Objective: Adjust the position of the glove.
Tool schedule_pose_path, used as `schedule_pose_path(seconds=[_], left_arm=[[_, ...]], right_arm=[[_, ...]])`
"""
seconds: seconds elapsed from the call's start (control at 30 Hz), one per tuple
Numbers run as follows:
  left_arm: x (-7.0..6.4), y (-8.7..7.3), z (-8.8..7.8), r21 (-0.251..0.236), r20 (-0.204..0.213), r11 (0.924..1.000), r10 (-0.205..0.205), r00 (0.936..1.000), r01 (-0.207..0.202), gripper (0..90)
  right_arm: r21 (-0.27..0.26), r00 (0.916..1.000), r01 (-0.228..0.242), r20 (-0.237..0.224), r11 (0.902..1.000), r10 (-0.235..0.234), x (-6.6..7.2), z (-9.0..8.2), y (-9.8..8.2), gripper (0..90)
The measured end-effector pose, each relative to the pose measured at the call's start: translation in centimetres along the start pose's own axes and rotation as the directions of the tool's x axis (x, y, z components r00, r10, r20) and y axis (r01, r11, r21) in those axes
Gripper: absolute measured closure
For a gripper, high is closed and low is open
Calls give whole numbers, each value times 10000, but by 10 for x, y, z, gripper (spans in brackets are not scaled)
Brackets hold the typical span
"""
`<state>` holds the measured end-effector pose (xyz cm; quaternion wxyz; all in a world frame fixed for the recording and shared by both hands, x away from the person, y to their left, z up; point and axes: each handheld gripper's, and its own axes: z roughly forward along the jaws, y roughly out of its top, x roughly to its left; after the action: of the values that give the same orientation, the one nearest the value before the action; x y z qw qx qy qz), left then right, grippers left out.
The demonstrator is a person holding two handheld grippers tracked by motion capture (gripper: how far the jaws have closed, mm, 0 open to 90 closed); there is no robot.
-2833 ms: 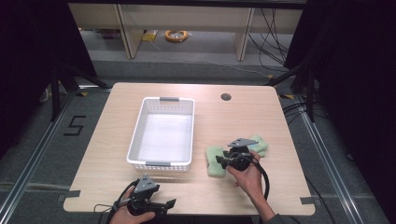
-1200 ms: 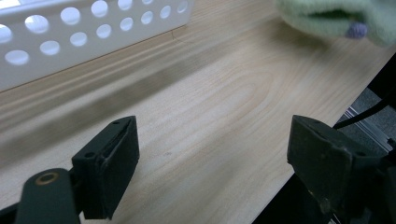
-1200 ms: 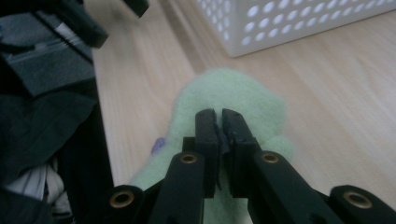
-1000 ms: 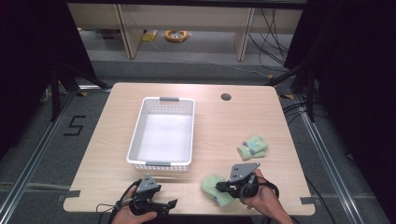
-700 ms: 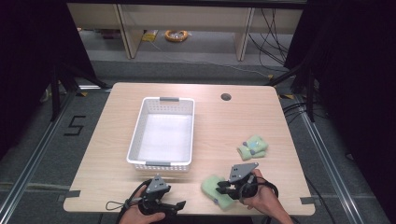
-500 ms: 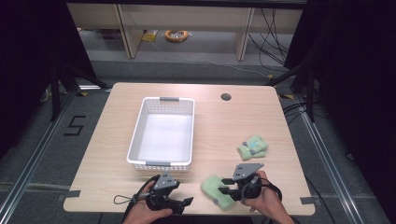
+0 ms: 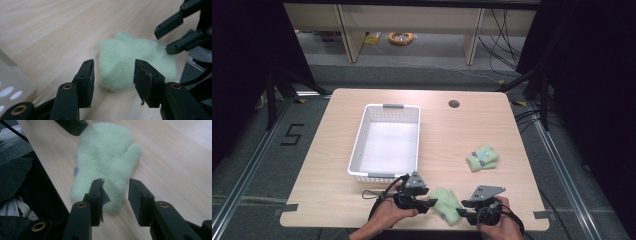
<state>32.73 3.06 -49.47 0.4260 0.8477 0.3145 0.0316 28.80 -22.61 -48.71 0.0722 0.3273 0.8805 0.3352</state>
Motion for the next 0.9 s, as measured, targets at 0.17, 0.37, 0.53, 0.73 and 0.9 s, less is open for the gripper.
schedule_pose_path(seconds=[0.17,0.37,0.53,0.73,0.9], left_arm=[[4,-3,9,333,37,9993,-160,9999,158,547],[0,-6,10,391,186,9992,62,9998,-69,703],[-2,-7,5,298,191,9995,53,9998,-59,753],[-14,-10,-8,-249,470,9990,-370,9982,382,779],[-21,-13,-8,-542,592,9943,-884,9943,916,784]], right_arm=[[106,9999,-24,-98,9999,25,-2,5,-2,648],[163,9991,-234,-350,9996,240,-4,9,-3,768],[3,9989,-65,-468,10000,65,-6,7,-2,858],[-193,9921,1254,56,9919,-1253,-14,-8,17,871],[149,9877,1566,-31,9875,-1566,-25,-1,33,874]])
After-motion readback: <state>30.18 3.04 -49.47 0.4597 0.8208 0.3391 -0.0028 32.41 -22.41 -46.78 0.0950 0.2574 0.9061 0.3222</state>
